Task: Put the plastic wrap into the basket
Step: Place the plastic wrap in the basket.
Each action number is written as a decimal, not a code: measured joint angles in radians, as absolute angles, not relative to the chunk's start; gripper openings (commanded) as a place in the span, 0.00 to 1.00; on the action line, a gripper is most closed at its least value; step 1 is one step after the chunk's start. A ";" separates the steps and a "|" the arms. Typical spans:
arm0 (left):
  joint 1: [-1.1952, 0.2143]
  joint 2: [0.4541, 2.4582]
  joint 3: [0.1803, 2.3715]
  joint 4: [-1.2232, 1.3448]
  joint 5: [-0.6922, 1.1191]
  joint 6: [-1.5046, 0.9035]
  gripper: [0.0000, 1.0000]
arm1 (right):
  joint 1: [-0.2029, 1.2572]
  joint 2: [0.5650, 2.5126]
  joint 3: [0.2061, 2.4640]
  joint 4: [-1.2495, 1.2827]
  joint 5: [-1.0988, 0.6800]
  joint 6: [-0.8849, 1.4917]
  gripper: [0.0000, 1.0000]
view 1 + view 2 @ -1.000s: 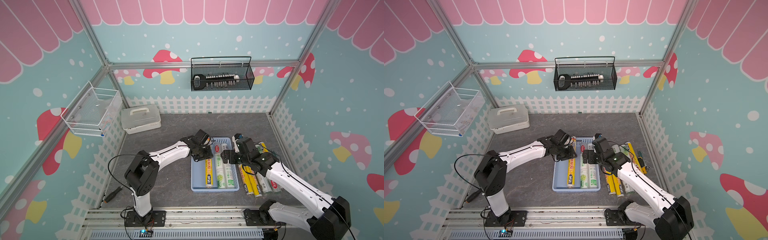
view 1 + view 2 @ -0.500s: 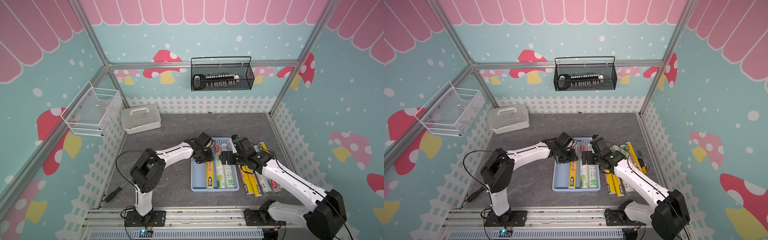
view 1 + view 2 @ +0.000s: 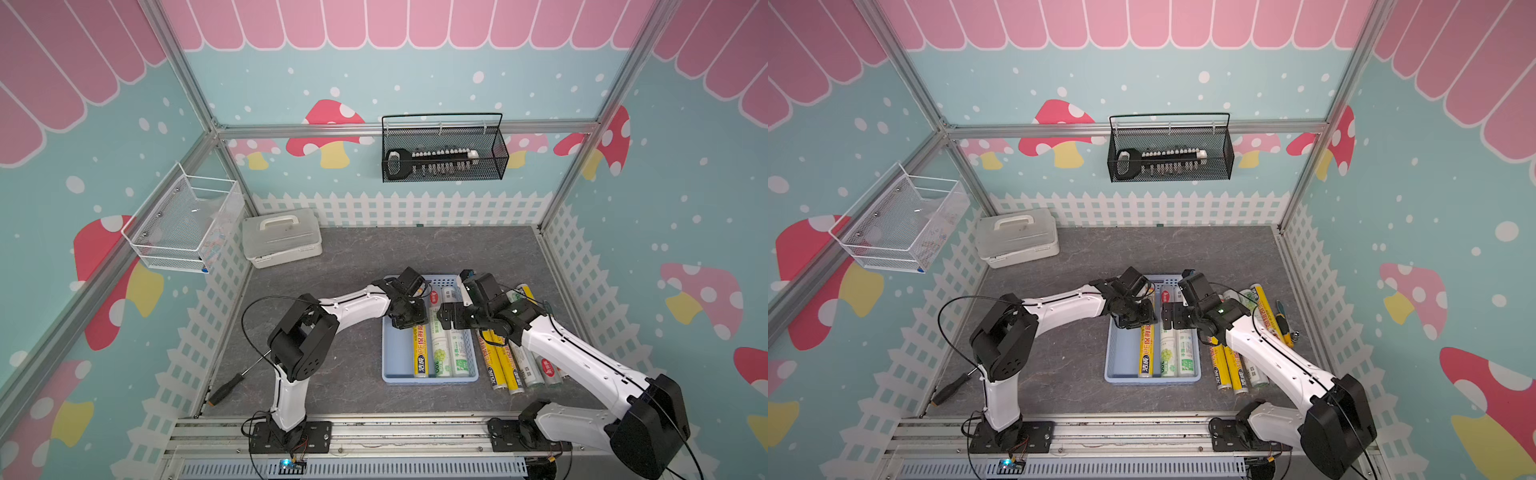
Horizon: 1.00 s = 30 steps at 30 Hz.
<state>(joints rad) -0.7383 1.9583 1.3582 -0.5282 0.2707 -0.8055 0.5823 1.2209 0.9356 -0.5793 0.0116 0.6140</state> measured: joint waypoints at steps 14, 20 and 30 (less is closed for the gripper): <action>-0.742 1.958 1.360 -0.529 0.302 -0.807 0.53 | 0.503 1.169 0.944 -0.659 0.092 0.568 0.99; -0.742 1.956 1.361 -0.529 0.312 -0.807 0.54 | 0.402 1.141 0.944 -0.719 0.110 0.529 0.99; -0.742 1.909 1.360 -0.534 0.325 -0.798 0.55 | 0.186 1.144 0.930 -0.790 0.078 0.478 0.93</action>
<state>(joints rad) -0.7422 1.9095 1.3598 -0.5339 0.3248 -0.7982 0.1860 1.1442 0.9302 -0.7902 0.0780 0.4782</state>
